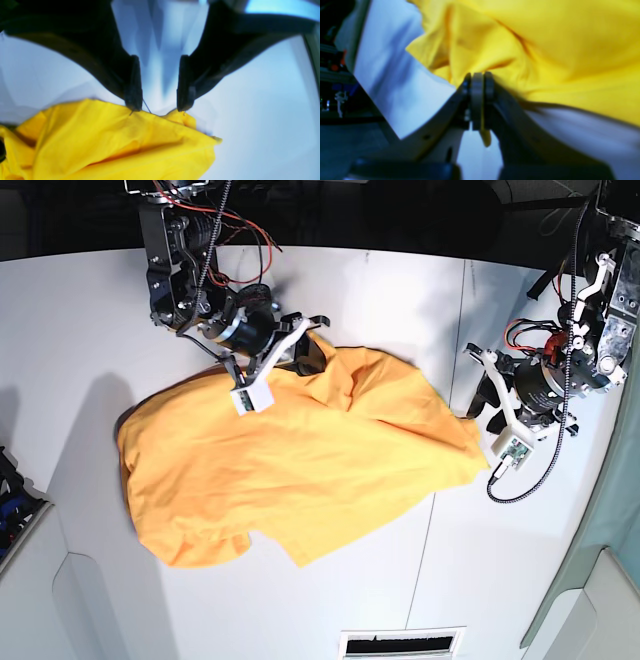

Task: Layout the t-shirt on the table in an organized manner, then fold the t-shirt properly
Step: 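Lay the t-shirt flat on the table and release both grippers, then regrasp the shirt edges with both grippers and pull them apart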

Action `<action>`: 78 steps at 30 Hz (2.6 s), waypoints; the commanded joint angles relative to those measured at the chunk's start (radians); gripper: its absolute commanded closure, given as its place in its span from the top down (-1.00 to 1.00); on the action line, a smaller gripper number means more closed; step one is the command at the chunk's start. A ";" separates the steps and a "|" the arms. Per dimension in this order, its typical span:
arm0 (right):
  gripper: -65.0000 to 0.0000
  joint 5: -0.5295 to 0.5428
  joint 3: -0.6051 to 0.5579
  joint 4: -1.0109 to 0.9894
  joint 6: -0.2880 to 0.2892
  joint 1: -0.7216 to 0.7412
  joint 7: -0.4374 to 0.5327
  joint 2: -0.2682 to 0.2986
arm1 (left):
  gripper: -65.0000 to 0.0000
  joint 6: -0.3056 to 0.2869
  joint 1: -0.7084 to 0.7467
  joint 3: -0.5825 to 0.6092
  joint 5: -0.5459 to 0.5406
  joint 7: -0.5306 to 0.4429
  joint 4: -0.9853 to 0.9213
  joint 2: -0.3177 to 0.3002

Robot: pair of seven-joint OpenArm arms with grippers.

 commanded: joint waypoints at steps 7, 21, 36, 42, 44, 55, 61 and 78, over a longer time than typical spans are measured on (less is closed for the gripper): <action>-1.00 0.090 0.015 0.221 0.023 0.009 -0.119 0.001 | -0.18 0.004 -0.014 -0.008 0.036 -0.021 0.014 -0.014; -1.00 0.174 0.395 0.902 0.018 -0.217 -0.251 0.200 | -0.18 0.045 -0.014 -0.008 0.052 -0.048 -0.029 -0.013; 0.15 0.201 0.670 0.715 -0.051 -0.225 -0.217 0.192 | -0.18 0.040 -0.014 -0.008 0.050 -0.076 -0.052 0.100; 0.15 0.198 0.669 0.647 -0.061 -0.209 -0.186 0.175 | -0.18 0.037 -0.043 -0.008 0.054 -0.119 -0.144 0.165; 0.15 0.187 0.669 0.591 -0.061 -0.177 -0.183 0.175 | -0.18 0.037 -0.089 -0.008 0.054 -0.124 -0.221 0.181; 0.15 0.150 0.612 0.124 -0.034 0.085 -0.074 0.175 | -0.18 -0.031 -0.335 -0.008 0.048 -0.176 -0.545 0.203; 0.15 0.082 0.532 -0.039 -0.046 0.209 -0.067 0.175 | -0.18 -0.095 -0.366 -0.008 0.041 -0.183 -0.632 0.256; -1.00 -0.103 0.357 -0.125 -0.139 0.185 -0.037 0.241 | -1.00 -0.188 -0.241 -0.003 0.015 -0.099 -0.615 0.235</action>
